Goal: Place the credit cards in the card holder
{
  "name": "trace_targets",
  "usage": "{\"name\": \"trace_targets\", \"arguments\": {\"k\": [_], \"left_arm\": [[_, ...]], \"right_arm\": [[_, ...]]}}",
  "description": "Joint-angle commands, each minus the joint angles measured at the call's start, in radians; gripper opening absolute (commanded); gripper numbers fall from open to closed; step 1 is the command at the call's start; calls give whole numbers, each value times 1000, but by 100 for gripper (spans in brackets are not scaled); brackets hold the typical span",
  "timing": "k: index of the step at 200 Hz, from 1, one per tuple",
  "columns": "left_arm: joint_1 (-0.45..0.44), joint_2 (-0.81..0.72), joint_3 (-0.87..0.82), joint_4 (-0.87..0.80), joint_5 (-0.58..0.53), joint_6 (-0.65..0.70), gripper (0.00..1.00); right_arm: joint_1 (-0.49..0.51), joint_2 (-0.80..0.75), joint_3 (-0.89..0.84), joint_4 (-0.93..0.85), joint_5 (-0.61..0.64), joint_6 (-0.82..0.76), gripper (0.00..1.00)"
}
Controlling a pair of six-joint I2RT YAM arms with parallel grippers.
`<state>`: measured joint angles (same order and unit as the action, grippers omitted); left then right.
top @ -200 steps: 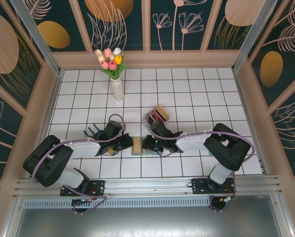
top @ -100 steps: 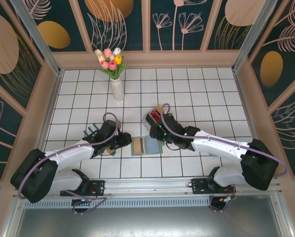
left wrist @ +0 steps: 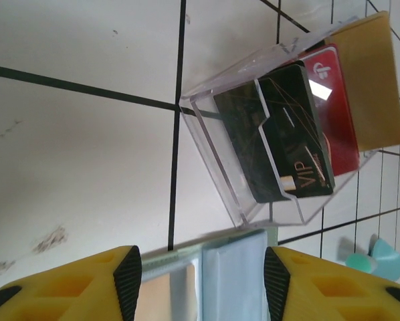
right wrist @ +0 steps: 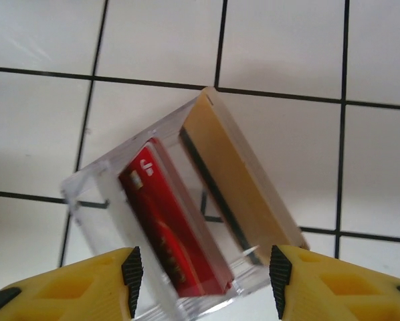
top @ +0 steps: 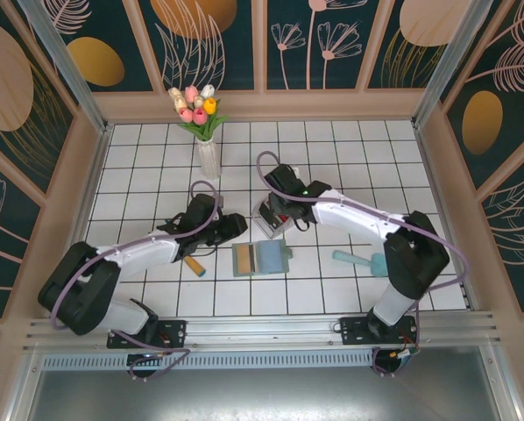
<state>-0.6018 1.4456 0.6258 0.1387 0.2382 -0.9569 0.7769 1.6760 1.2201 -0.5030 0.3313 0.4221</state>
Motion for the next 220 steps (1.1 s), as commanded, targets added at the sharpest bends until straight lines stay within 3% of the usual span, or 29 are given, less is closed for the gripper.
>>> {"name": "trace_targets", "arguments": {"k": [1, 79, 116, 147, 188, 220], "left_arm": [[4, 67, 61, 88, 48, -48, 56], [6, 262, 212, 124, 95, -58, 65], [8, 350, 248, 121, 91, -63, 61], [8, 385, 266, 116, 71, -64, 56], [13, 411, 275, 82, 40, -38, 49], [16, 424, 290, 40, 11, -2, 45]], "right_arm": [[-43, 34, 80, -94, 74, -74, 57], [-113, 103, 117, -69, -56, -163, 58], [-108, 17, 92, -33, -121, -171, 57], [-89, -26, 56, 4, -250, -206, 51], [-49, 65, 91, -39, -176, -233, 38], [-40, 125, 119, -48, -108, -244, 35]]}}
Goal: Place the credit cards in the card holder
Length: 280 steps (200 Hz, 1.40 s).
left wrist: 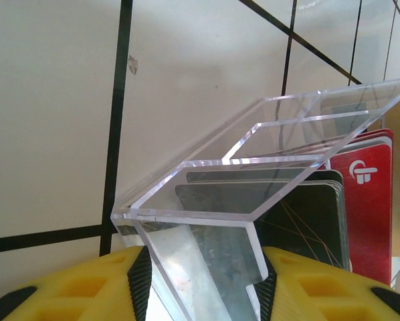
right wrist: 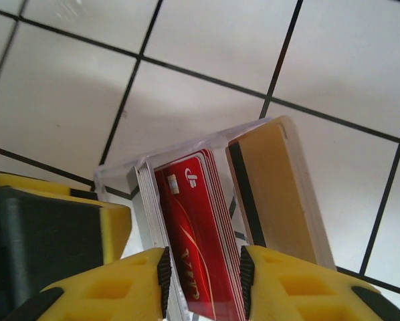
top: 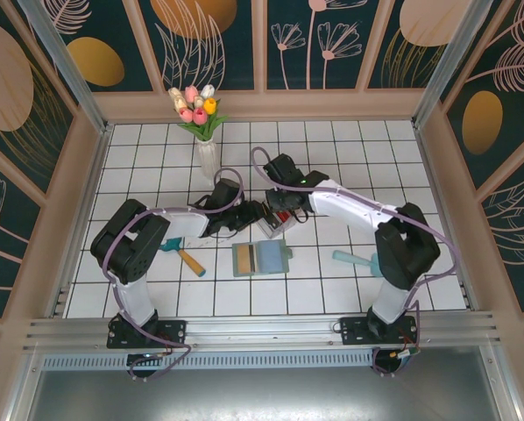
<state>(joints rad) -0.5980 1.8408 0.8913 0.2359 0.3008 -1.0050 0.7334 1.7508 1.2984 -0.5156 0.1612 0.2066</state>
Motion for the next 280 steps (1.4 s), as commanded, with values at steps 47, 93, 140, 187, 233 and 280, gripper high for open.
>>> {"name": "trace_targets", "arguments": {"k": [47, 93, 140, 187, 233, 280], "left_arm": [[13, 49, 39, -78, -55, 73, 43], [13, 48, 39, -78, -53, 80, 43], [12, 49, 37, -76, -51, 84, 41], [12, 45, 33, -77, -53, 84, 41], [12, 43, 28, -75, -49, 83, 40], [13, 40, 24, -73, -48, 81, 40]], "right_arm": [[7, 110, 78, -64, 89, -46, 32], [38, 162, 96, -115, 190, -36, 33], [44, 168, 106, -144, 243, -40, 34], [41, 128, 111, -136, 267, -40, 32], [40, 121, 106, -138, 264, -31, 29], [40, 114, 111, -146, 290, -35, 29]]}}
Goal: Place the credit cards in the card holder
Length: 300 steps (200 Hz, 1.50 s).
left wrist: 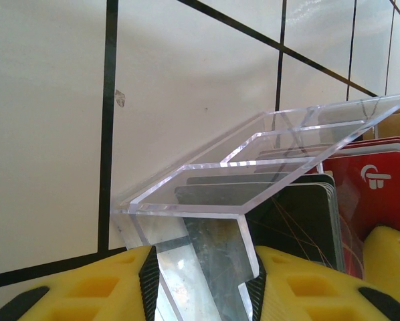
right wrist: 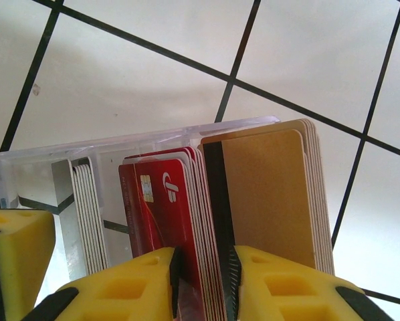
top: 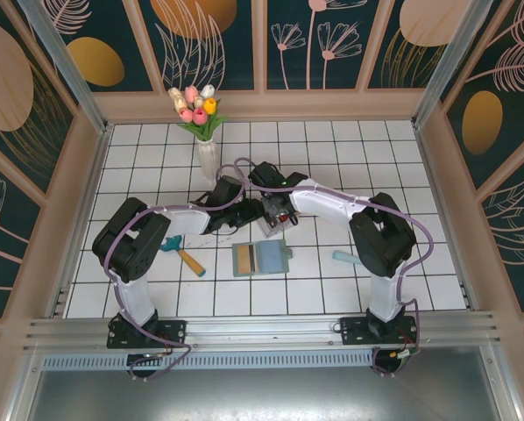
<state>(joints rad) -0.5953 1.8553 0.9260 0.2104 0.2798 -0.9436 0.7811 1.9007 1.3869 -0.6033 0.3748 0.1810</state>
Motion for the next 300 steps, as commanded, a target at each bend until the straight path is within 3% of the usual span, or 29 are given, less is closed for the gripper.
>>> {"name": "trace_targets", "arguments": {"k": [1, 199, 221, 265, 300], "left_arm": [[10, 26, -10, -47, -27, 20, 40], [10, 22, -16, -37, -11, 19, 38], [9, 23, -17, -36, -11, 17, 38], [9, 21, -17, -36, -9, 19, 38], [9, 22, -16, -37, -6, 19, 38]], "right_arm": [[-8, -36, 23, -58, 76, -9, 29], [-5, -42, 35, -78, 85, 3, 30], [-5, -47, 33, -71, 56, -1, 25], [-9, -48, 24, -55, -17, 1, 24], [-14, -52, 20, -52, -12, 12, 15]]}}
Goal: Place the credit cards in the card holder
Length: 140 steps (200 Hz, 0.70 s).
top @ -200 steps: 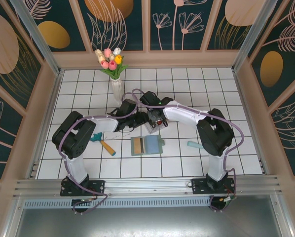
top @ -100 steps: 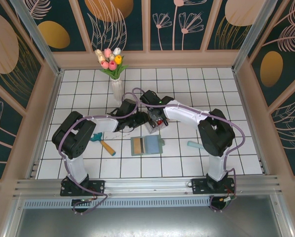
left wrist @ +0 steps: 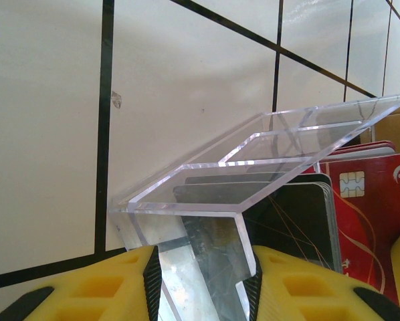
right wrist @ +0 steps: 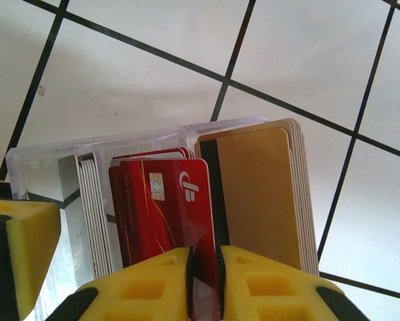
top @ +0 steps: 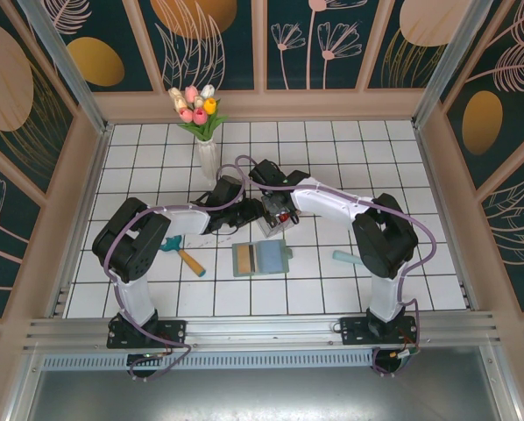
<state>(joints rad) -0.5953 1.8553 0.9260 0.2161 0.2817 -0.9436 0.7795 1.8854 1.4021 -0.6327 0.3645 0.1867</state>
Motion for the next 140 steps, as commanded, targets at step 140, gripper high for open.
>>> {"name": "trace_targets", "arguments": {"k": [140], "left_arm": [[10, -45, -29, -40, 0, 28, 44]], "right_arm": [[-47, -193, -25, 24, -214, 80, 0]]}}
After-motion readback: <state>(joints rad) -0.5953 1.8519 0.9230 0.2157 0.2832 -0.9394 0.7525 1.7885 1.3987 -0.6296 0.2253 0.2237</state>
